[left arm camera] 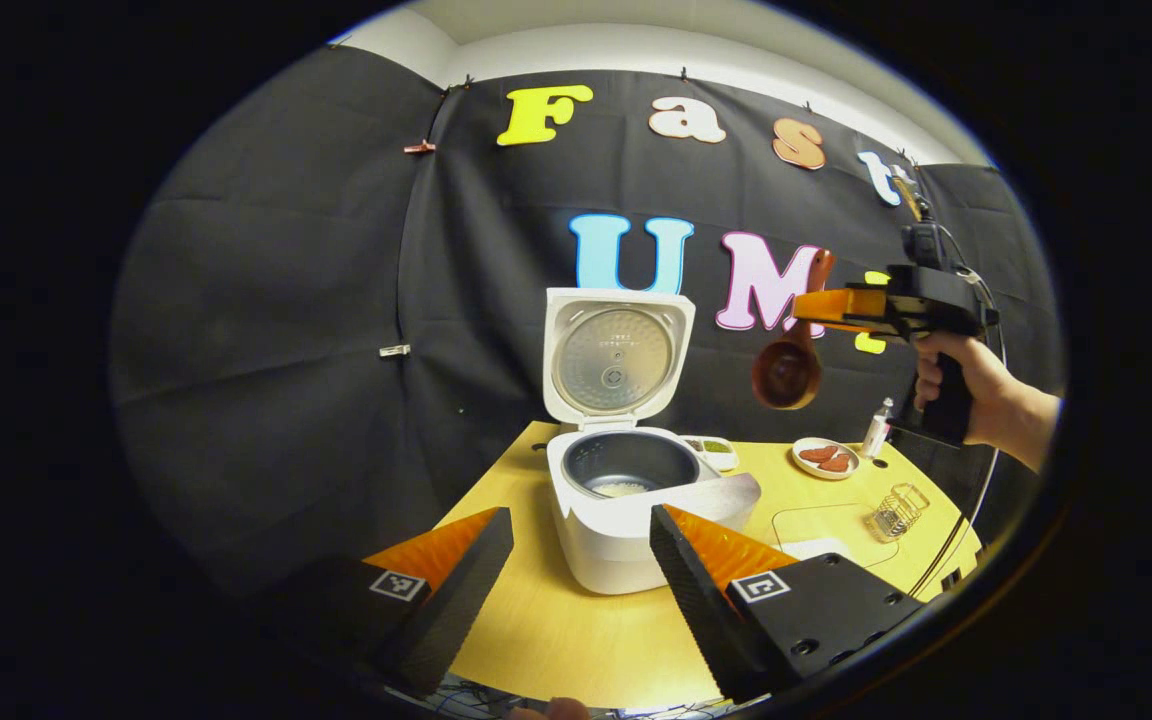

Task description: Close the left gripper, press the button to open the rice cooker; take a wooden spoon from the chopstick holder with the right hand, scoop a spoonful of rice and pour it into the rice cooker, then put the wooden spoon back into the chopstick holder.

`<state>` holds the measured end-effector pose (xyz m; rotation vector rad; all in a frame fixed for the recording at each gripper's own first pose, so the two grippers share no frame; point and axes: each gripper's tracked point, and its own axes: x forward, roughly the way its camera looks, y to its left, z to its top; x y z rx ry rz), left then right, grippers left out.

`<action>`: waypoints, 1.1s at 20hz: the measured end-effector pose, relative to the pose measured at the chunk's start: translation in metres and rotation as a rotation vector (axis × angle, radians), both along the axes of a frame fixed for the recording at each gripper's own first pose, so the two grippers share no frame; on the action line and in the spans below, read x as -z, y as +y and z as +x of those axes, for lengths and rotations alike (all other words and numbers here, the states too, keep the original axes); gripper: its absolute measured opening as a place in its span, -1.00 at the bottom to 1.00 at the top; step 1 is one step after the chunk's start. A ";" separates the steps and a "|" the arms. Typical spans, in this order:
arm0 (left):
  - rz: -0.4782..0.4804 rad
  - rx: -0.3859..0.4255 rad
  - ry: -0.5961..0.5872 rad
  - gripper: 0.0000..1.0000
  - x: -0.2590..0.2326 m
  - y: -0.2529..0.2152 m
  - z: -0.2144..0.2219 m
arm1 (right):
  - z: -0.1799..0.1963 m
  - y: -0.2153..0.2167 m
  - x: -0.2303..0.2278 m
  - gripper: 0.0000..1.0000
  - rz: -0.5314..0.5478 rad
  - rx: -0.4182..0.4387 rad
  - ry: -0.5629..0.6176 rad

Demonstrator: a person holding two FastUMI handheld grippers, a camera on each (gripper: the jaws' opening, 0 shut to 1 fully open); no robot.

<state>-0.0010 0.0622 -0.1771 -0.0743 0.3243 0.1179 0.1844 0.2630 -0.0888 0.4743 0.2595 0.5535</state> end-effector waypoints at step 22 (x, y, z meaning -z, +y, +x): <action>-0.054 0.064 -0.046 0.90 -0.029 -0.105 0.008 | -0.007 -0.316 0.187 -0.80 -0.116 0.348 0.235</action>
